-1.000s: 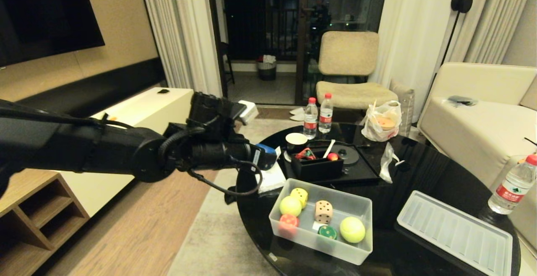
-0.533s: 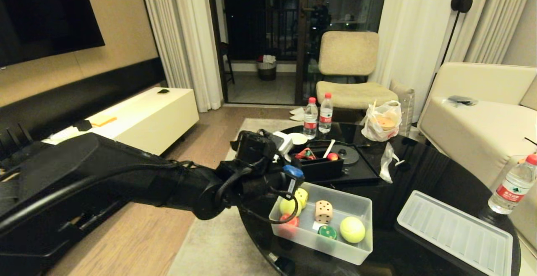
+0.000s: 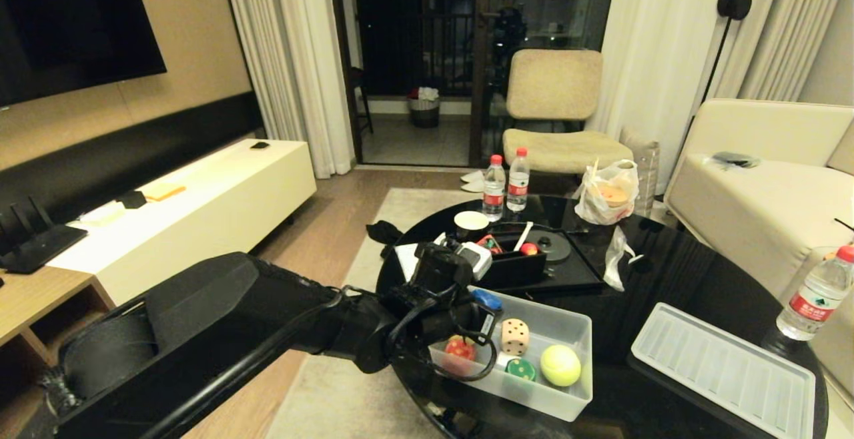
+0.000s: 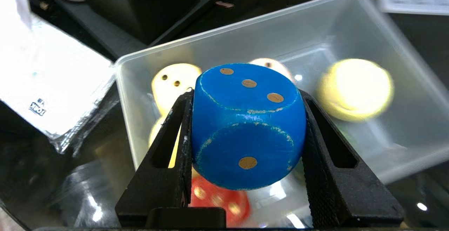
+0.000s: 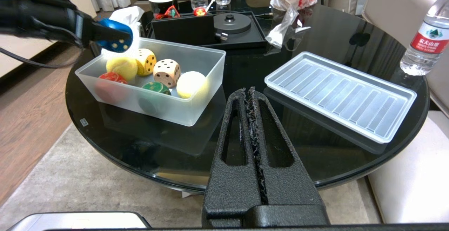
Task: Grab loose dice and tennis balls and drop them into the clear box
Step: Put the toys in the box
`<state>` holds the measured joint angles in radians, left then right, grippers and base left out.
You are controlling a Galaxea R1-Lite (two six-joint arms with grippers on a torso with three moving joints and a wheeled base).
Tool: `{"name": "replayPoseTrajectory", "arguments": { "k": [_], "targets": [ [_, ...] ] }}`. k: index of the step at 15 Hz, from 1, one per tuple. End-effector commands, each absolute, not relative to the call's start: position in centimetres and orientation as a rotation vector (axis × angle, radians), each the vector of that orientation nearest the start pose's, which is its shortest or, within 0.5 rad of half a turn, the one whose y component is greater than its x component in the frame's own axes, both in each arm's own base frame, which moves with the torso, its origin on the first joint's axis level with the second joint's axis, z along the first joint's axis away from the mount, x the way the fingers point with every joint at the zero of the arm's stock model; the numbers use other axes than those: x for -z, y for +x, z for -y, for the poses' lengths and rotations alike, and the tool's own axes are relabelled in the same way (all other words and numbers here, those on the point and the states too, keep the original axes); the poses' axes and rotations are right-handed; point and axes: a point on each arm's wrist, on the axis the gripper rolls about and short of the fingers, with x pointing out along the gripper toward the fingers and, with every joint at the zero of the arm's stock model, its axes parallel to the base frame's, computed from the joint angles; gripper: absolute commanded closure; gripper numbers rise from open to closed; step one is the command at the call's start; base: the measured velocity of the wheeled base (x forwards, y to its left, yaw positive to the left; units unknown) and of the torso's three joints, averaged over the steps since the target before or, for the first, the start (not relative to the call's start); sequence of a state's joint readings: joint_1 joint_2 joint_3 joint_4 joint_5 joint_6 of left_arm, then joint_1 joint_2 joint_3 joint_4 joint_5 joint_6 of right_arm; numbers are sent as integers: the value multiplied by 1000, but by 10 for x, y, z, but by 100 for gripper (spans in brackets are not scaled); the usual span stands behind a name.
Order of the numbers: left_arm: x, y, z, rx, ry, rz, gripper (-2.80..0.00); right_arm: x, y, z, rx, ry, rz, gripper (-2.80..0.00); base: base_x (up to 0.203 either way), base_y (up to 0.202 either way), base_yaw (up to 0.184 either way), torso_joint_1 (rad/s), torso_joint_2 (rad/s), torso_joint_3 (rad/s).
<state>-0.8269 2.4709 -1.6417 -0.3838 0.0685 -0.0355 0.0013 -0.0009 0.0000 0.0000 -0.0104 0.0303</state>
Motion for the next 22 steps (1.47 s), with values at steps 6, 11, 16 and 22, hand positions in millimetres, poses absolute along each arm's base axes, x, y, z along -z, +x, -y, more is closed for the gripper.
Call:
{"name": "replayPoseTrajectory", "arguments": {
  "k": [6, 11, 16, 22],
  "targets": [
    [-36, 343, 377, 716, 229, -440, 0, -75, -23, 0, 9, 31, -1, 0, 0, 0, 0, 0, 0, 0],
    [-23, 338, 383, 735, 263, -455, 0, -75, -23, 0, 9, 31, -1, 0, 0, 0, 0, 0, 0, 0],
    [-13, 337, 387, 742, 286, -471, 0, -75, -23, 0, 9, 31, -1, 0, 0, 0, 0, 0, 0, 0],
    [-8, 338, 393, 743, 308, -464, 0, -75, -23, 0, 9, 31, 0, 0, 0, 0, 0, 0, 0, 0]
  ]
}}
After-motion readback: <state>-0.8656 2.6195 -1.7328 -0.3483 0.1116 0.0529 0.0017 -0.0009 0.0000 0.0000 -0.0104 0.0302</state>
